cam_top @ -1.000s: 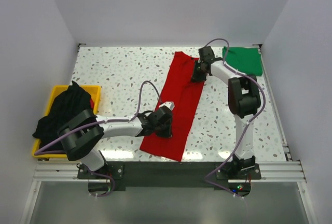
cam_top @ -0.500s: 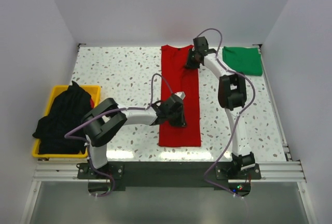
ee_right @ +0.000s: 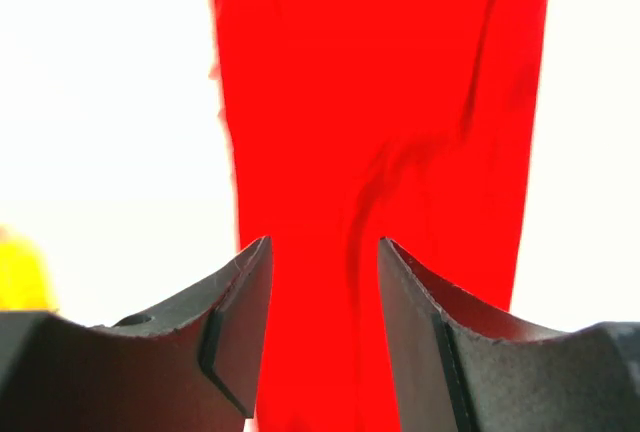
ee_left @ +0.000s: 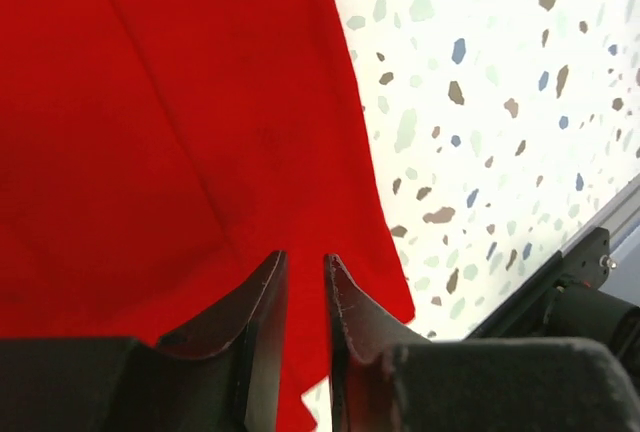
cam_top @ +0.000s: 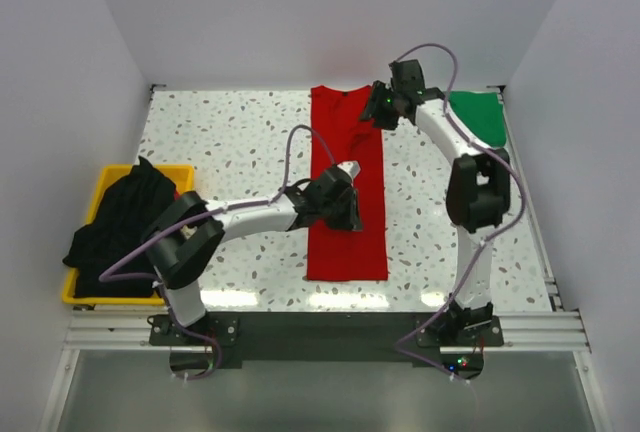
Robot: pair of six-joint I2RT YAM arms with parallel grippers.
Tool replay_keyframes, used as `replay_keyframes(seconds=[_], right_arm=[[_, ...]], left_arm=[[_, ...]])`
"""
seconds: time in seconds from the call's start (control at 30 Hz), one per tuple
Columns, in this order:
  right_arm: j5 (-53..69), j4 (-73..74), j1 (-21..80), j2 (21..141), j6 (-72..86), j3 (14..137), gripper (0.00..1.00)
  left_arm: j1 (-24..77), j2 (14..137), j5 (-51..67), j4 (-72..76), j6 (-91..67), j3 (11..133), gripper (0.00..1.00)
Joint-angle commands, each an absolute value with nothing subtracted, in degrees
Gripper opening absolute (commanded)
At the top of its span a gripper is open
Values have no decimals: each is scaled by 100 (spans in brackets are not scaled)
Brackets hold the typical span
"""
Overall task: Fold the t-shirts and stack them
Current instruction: Fold the tshirt
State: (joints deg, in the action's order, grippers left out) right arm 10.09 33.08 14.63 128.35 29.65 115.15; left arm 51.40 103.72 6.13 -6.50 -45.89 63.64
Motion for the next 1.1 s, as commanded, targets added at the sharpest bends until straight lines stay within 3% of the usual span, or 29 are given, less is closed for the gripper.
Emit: replay_keyframes(seconds=[0.0, 0.3, 0.5, 0.7, 1.07], right_arm=[[1835, 2226, 1581, 10761, 3980, 9480, 50], [1899, 2721, 2039, 7332, 4211, 5568, 50], [1785, 3752, 2039, 6084, 3675, 4176, 50], [1925, 3535, 2039, 5933, 3542, 3315, 50], [1898, 3270, 2048, 5959, 3401, 2796, 50]], left_arm=[[5133, 9537, 273, -1168, -4272, 6329, 26], [5124, 7894, -132, -1916, -4456, 4835, 31], [5133, 7427, -106, -1820, -4456, 4193, 37], [5150, 7427, 141, -1240, -4509, 3613, 37], [5326, 7611, 61, -967, -4728, 3173, 38]])
